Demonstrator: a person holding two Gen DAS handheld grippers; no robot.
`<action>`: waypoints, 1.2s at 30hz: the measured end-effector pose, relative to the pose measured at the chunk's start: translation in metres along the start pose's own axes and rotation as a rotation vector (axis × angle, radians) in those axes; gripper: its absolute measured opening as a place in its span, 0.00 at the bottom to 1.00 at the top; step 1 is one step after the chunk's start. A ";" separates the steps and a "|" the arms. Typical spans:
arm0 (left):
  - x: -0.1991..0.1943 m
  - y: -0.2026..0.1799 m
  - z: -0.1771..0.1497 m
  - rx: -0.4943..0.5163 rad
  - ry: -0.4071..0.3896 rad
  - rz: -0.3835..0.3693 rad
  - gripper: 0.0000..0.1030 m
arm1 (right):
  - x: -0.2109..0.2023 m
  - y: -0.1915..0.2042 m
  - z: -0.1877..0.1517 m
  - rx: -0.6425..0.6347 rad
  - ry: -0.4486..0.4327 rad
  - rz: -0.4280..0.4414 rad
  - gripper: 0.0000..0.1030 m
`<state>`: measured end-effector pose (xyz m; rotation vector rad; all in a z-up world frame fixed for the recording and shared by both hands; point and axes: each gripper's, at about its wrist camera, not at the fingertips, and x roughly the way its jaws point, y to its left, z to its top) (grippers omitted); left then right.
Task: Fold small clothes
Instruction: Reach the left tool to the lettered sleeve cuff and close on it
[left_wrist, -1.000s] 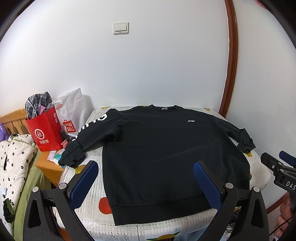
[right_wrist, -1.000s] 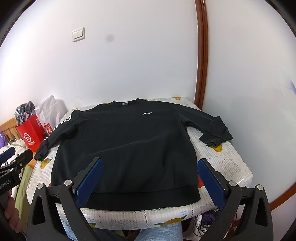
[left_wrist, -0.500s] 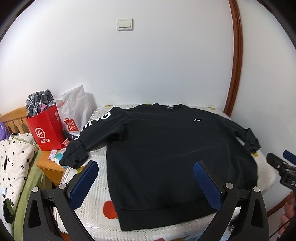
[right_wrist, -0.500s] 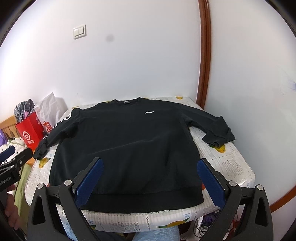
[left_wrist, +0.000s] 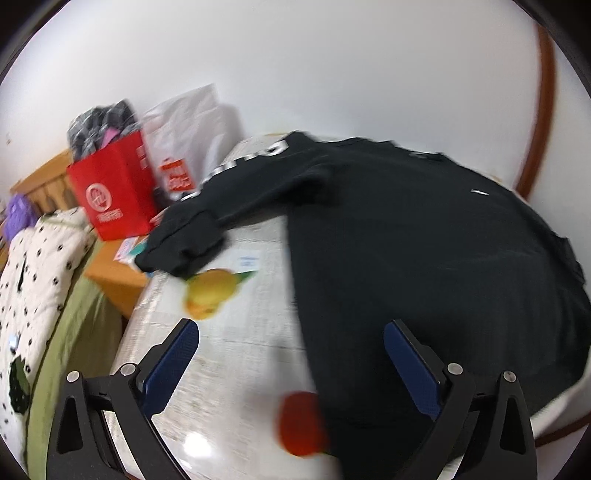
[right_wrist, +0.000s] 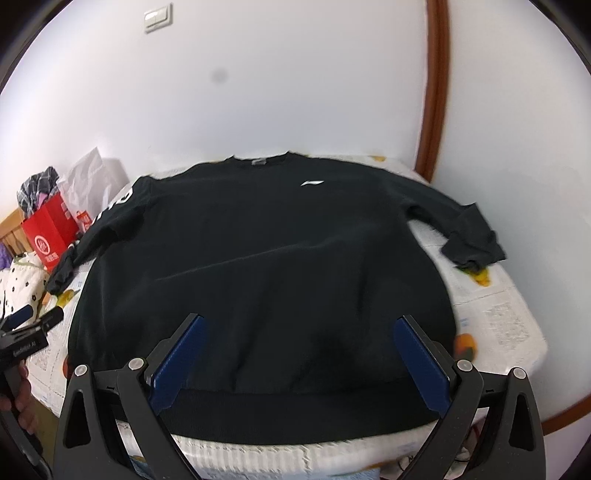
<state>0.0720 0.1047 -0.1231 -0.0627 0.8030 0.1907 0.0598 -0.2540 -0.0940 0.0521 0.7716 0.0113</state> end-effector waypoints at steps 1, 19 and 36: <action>0.006 0.010 0.001 -0.015 -0.002 0.013 0.97 | 0.006 0.004 0.000 -0.007 0.006 0.003 0.97; 0.116 0.063 0.048 -0.046 0.057 0.174 0.84 | 0.096 0.058 0.012 -0.133 0.140 0.023 0.97; 0.083 0.023 0.115 -0.081 0.032 0.104 0.10 | 0.112 0.024 0.015 -0.093 0.142 0.096 0.97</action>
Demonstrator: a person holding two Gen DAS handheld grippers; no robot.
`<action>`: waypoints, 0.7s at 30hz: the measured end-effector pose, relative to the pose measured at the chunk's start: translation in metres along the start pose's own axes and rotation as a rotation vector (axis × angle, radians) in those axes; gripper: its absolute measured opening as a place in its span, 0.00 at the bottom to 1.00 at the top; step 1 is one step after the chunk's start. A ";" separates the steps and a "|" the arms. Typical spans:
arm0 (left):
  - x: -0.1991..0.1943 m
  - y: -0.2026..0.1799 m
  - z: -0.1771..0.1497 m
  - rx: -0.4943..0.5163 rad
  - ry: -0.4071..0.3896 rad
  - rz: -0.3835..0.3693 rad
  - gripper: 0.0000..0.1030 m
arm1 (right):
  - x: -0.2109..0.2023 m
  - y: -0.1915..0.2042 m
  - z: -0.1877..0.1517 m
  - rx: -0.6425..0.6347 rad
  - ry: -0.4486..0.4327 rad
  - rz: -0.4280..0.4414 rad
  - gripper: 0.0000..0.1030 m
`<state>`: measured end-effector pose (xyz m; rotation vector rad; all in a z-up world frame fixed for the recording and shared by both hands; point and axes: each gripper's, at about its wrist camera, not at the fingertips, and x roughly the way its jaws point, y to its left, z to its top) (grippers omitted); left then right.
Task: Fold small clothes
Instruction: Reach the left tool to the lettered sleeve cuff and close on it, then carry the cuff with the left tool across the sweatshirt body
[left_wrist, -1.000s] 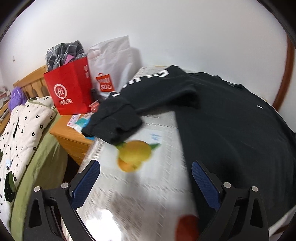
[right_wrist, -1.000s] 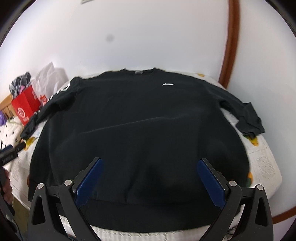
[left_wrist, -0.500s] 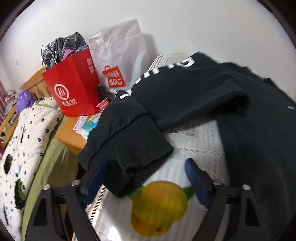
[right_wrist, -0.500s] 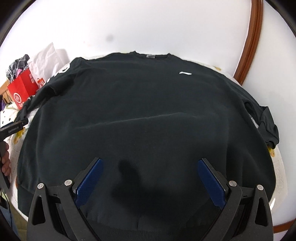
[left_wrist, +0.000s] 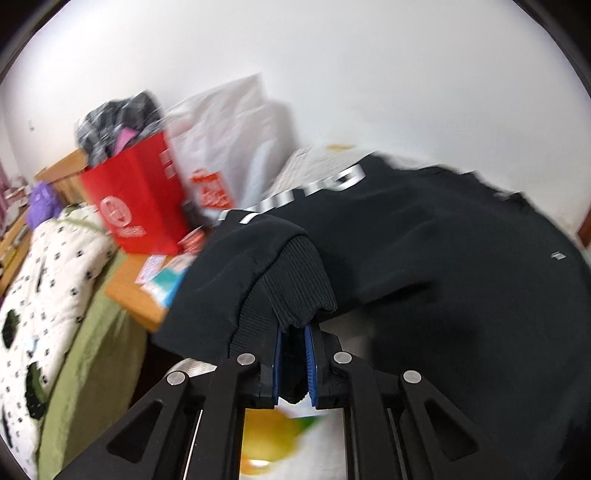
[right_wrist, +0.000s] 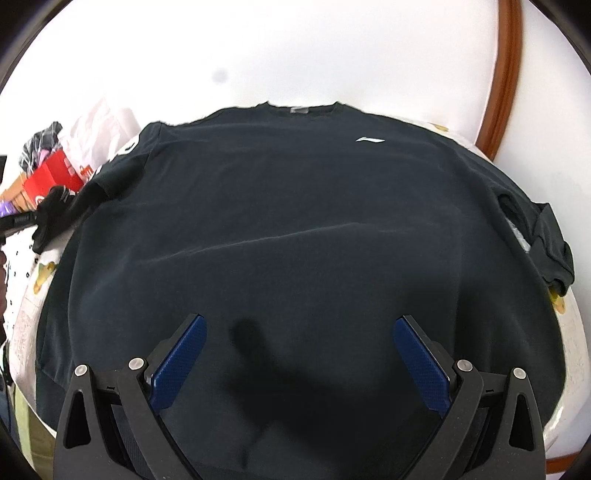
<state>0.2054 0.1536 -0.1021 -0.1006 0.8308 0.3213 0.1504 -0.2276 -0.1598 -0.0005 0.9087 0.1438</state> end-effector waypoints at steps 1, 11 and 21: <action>-0.004 -0.010 0.005 0.002 -0.004 -0.028 0.10 | -0.002 -0.004 -0.001 0.005 -0.005 0.001 0.97; -0.021 -0.172 0.048 0.165 -0.051 -0.230 0.10 | -0.027 -0.068 -0.023 0.090 -0.032 -0.004 0.97; -0.007 -0.293 0.042 0.263 -0.038 -0.384 0.10 | -0.044 -0.117 -0.039 0.148 -0.040 -0.065 0.94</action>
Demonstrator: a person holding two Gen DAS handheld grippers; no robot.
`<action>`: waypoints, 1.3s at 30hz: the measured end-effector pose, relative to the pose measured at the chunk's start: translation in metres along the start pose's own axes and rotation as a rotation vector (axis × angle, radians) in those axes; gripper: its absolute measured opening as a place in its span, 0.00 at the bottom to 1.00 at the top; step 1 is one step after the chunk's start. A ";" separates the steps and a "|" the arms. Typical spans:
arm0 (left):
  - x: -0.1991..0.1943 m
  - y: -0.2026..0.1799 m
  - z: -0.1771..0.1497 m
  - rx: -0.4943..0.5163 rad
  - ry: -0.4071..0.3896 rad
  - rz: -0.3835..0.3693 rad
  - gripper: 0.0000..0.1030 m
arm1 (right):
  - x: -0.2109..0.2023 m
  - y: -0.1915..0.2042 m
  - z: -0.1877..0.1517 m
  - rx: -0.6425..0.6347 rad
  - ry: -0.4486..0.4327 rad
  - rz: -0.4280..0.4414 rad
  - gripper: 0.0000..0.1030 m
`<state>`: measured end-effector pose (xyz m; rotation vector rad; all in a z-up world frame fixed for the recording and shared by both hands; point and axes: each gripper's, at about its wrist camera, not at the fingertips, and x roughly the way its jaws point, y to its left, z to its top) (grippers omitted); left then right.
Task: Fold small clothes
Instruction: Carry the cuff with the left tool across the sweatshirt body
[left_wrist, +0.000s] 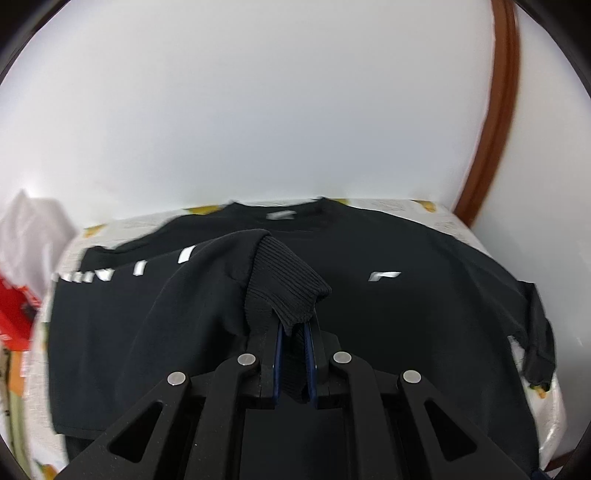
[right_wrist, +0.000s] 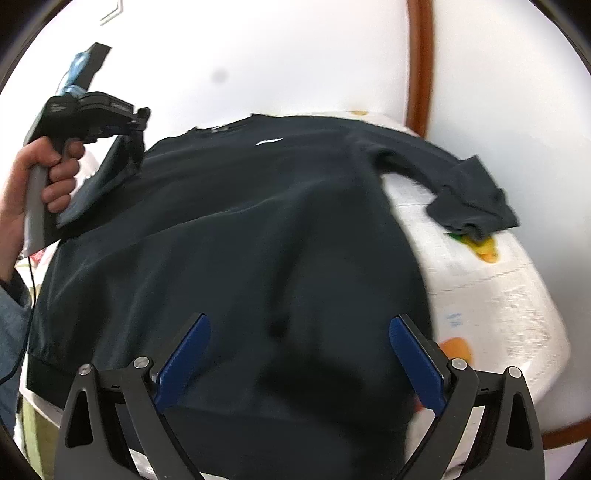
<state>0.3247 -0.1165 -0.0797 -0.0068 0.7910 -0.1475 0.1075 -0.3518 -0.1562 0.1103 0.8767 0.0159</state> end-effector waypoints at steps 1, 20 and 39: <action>0.005 -0.006 0.002 -0.001 0.008 -0.014 0.10 | -0.002 -0.004 0.000 0.003 0.000 -0.012 0.94; -0.035 0.053 -0.032 -0.030 -0.059 -0.124 0.68 | 0.016 0.021 0.040 -0.020 -0.010 -0.009 0.94; -0.017 0.256 -0.114 -0.041 0.107 0.246 0.68 | 0.169 0.079 0.176 -0.058 0.085 0.070 0.78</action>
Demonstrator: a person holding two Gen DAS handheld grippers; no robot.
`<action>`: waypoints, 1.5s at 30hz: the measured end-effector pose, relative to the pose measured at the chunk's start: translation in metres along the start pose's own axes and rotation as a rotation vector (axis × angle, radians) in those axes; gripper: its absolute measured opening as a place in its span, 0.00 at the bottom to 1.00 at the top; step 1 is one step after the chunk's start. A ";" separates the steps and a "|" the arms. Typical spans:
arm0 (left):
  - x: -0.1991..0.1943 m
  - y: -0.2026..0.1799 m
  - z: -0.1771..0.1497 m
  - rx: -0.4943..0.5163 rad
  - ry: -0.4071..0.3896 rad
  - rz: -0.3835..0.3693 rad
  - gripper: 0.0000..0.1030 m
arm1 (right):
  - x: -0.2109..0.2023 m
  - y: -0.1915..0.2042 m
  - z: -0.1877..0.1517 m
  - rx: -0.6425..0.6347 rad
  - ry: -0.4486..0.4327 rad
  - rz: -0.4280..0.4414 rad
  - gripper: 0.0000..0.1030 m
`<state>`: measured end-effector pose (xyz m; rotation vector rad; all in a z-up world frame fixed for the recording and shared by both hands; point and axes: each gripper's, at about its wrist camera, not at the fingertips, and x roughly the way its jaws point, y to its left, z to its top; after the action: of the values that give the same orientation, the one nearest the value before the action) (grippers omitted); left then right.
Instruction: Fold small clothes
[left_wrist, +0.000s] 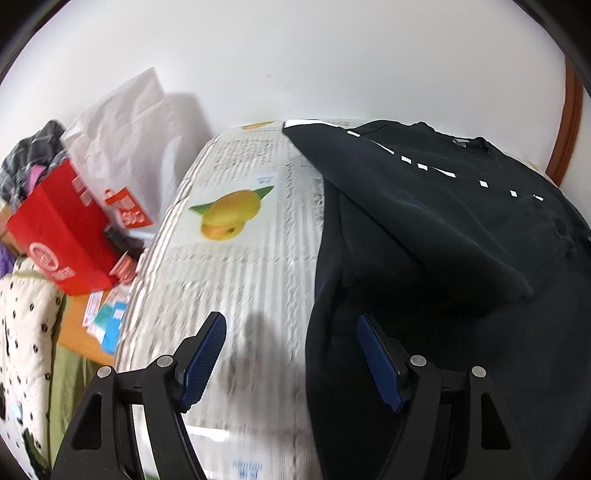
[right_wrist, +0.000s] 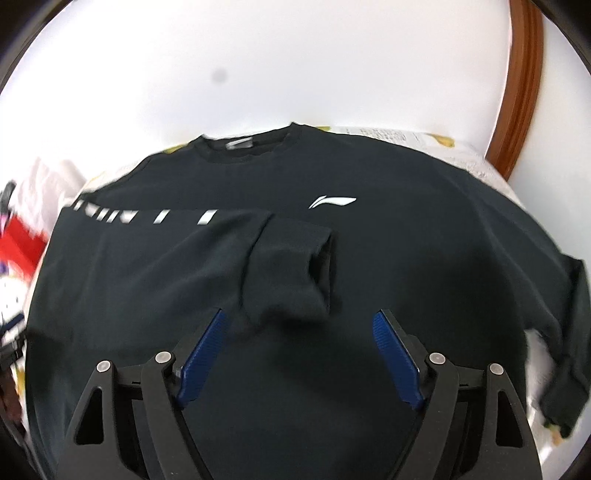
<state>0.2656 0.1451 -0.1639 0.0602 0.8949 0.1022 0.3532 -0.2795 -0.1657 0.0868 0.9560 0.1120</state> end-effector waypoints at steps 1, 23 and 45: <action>0.007 -0.004 0.004 0.021 0.002 0.013 0.68 | 0.005 -0.001 0.003 0.010 0.006 0.001 0.78; 0.029 0.000 0.017 -0.063 -0.024 -0.166 0.10 | 0.012 -0.045 0.029 0.109 -0.179 -0.034 0.09; 0.025 -0.006 0.015 -0.036 -0.033 -0.087 0.24 | 0.019 -0.075 -0.005 0.168 -0.142 -0.203 0.37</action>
<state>0.2932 0.1418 -0.1744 -0.0110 0.8608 0.0361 0.3641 -0.3515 -0.1939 0.1494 0.8257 -0.1604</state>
